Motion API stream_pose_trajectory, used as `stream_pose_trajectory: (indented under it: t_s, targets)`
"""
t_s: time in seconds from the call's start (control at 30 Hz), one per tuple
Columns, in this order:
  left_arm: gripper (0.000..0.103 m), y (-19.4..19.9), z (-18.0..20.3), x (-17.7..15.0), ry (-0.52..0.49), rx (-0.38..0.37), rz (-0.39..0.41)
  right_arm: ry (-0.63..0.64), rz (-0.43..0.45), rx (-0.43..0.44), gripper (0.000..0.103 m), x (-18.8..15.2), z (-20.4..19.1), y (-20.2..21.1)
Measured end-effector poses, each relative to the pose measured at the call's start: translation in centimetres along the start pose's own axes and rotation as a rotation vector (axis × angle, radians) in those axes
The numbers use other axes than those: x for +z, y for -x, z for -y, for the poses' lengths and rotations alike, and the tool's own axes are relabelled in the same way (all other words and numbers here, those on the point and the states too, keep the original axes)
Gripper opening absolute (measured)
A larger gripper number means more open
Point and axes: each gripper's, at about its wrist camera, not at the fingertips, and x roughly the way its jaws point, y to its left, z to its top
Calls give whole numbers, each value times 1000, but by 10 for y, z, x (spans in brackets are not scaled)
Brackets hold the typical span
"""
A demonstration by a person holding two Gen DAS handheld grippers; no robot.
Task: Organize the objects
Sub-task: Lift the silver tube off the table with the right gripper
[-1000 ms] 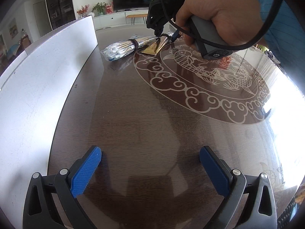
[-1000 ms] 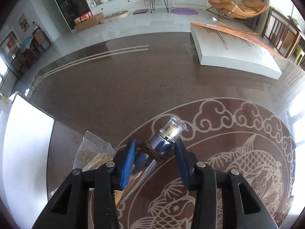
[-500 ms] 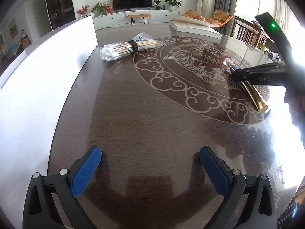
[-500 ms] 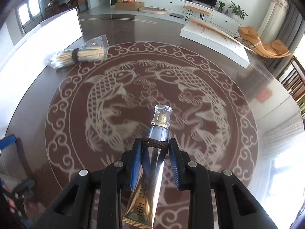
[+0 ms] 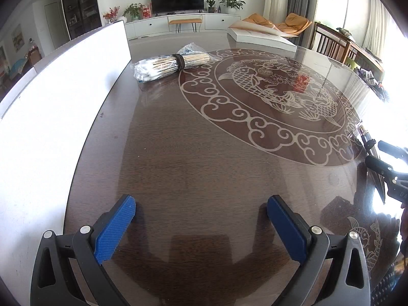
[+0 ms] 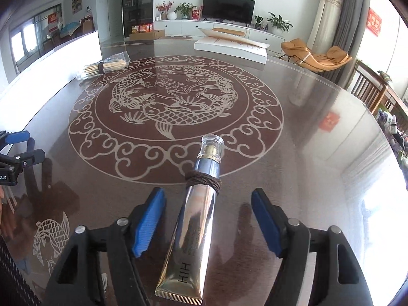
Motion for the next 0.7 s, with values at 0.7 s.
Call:
stream_pose_trajectory:
  t_s: [0.7]
  targets:
    - [103, 0, 0, 0, 1, 0, 1, -102, -47, 20, 97, -4, 17, -8]
